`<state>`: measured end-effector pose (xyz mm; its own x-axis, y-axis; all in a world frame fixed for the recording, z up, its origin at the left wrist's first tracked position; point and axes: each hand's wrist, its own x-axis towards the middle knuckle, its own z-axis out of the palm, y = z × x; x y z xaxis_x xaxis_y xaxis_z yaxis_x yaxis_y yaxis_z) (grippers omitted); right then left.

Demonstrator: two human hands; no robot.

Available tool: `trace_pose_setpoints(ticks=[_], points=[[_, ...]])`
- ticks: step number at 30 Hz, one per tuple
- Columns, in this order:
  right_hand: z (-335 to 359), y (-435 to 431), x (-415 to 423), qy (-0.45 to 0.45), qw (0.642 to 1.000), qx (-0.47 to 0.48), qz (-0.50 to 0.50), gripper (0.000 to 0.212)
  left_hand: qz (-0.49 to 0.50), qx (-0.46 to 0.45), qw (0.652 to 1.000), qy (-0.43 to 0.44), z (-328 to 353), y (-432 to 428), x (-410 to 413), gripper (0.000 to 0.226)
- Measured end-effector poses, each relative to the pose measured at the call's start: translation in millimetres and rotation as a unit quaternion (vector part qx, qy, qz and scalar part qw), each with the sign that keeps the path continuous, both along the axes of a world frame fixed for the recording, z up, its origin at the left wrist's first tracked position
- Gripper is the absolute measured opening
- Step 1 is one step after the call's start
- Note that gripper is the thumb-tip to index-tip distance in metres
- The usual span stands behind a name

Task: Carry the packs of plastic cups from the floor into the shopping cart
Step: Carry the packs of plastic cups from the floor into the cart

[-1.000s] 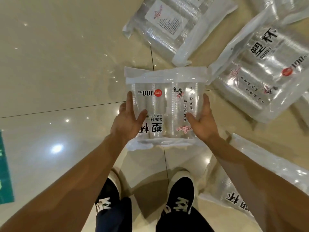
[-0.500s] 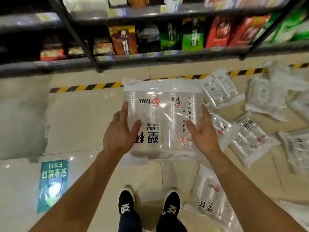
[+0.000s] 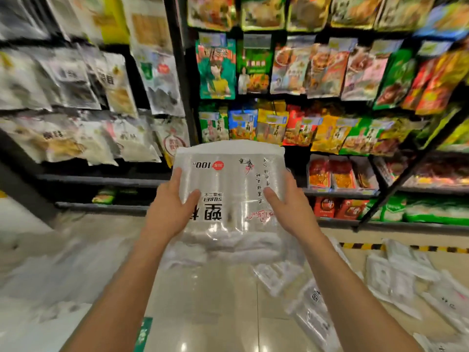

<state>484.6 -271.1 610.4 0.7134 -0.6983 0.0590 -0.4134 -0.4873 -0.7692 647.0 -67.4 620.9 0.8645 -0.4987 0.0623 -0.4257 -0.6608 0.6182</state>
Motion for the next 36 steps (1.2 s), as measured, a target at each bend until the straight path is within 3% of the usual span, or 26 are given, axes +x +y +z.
trace_pose_setpoints(ticks=[8, 19, 28, 33, 36], points=[[88.6, 143.6, 109.1, -0.029, 0.993, -0.035, 0.113, 0.077, 0.132, -0.014, 0.990, -0.041, 86.1, 178.5, 52.2, 0.079], [112.6, 411.9, 274.2, -0.075, 0.937, -0.029, 0.339, 0.073, 0.336, -0.008, 0.938, -0.082, 111.9, 465.0, 92.9, 0.074], [89.7, 630.2, 420.3, -0.067, 0.852, 0.019, 0.519, 0.054, 0.533, 0.020, 0.843, -0.065, 86.1, 655.8, 143.4, 0.077], [87.6, 751.3, 507.0, -0.068, 0.787, 0.013, 0.613, 0.060, 0.620, 0.036, 0.781, -0.070, 82.1, 745.6, 186.8, 0.077], [89.4, 817.5, 556.9, -0.051, 0.761, -0.002, 0.647, 0.076, 0.663, 0.048, 0.744, -0.062, 87.5, 787.6, 208.2, 0.077]])
